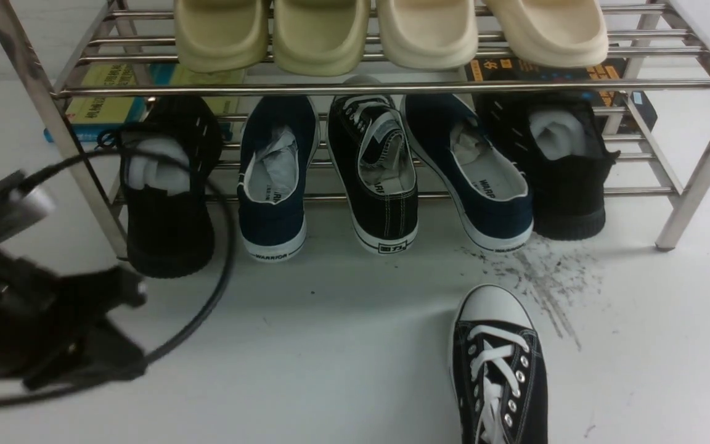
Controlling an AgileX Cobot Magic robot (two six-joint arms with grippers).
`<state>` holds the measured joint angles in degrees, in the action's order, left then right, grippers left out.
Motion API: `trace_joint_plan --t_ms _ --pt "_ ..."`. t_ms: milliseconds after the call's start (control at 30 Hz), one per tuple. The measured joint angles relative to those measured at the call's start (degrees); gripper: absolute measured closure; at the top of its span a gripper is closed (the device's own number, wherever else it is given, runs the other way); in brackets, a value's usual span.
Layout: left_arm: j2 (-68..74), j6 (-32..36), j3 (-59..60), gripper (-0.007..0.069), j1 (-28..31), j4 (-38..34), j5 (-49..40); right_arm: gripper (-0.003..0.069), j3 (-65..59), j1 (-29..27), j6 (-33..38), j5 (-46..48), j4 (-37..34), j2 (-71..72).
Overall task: Take the shoes off the shelf with your hand on the white table.
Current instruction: 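Grasp a shoe standing on the lower shelf of the shoe rack with the left gripper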
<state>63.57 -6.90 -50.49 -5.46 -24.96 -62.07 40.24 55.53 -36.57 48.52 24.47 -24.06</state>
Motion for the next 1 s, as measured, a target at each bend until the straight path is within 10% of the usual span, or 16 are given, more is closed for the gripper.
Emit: trace_joint_plan --t_ms 233,400,667,1000 --pt "14.6 -9.0 -17.5 0.0603 -18.6 1.6 3.0 0.0639 0.0 0.0 0.0 0.2 0.2 0.0" --pt "24.3 -26.2 -29.2 0.0494 -29.7 20.9 5.9 0.0639 0.0 0.0 0.0 0.2 0.2 0.0" --pt "32.0 -46.3 -36.1 0.0272 -34.0 38.9 12.3 0.0634 0.0 0.0 -1.2 0.2 1.1 0.0" --pt "37.6 -47.4 -36.3 0.0234 -34.1 43.2 24.5 0.0622 0.0 0.0 -1.7 0.2 1.5 0.0"
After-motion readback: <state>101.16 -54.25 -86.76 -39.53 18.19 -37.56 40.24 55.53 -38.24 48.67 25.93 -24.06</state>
